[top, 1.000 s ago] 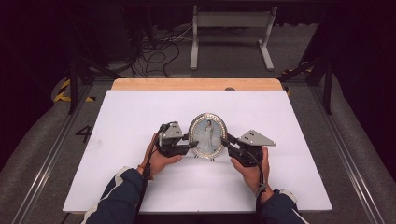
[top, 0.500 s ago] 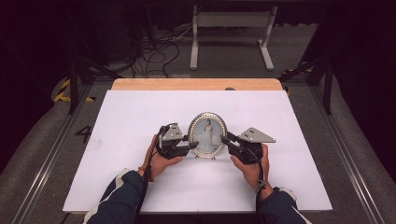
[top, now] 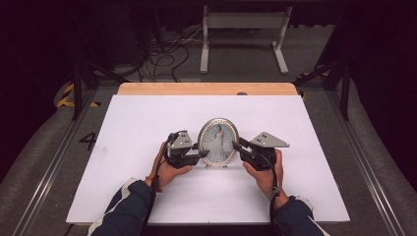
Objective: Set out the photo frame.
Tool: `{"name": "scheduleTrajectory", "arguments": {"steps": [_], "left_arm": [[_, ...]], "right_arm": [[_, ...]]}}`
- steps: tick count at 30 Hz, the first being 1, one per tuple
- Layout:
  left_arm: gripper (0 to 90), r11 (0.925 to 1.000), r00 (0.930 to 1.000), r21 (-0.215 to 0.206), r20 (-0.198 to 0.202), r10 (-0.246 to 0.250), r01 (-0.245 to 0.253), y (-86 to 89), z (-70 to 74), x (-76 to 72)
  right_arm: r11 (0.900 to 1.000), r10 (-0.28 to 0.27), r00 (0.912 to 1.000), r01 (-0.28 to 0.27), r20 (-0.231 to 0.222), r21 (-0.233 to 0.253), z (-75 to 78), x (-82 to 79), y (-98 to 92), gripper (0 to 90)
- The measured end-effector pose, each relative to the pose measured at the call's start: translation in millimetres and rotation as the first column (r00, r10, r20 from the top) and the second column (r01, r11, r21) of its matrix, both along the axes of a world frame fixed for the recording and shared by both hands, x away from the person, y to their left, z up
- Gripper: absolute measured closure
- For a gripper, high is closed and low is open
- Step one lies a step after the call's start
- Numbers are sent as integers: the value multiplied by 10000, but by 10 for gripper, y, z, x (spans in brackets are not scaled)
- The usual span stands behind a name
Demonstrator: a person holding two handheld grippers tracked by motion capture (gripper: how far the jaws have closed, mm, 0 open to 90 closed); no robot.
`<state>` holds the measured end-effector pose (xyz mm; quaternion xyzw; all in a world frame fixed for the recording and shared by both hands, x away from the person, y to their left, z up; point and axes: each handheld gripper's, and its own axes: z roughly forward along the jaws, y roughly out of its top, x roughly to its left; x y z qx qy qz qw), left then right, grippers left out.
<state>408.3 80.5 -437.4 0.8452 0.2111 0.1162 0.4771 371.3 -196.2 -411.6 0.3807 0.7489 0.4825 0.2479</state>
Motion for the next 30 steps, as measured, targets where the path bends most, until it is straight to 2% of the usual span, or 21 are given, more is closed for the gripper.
{"name": "scheduleTrajectory", "arguments": {"steps": [14,30], "left_arm": [[640,10000,10000,-49,7,22,-22,15,-18,-12],[629,10000,9999,75,168,-28,26,14,-16,-15]], "right_arm": [[9998,85,9999,-82,146,-202,-4,-12,21,724],[9986,295,9996,-294,19,-435,-50,-16,27,711]]}}
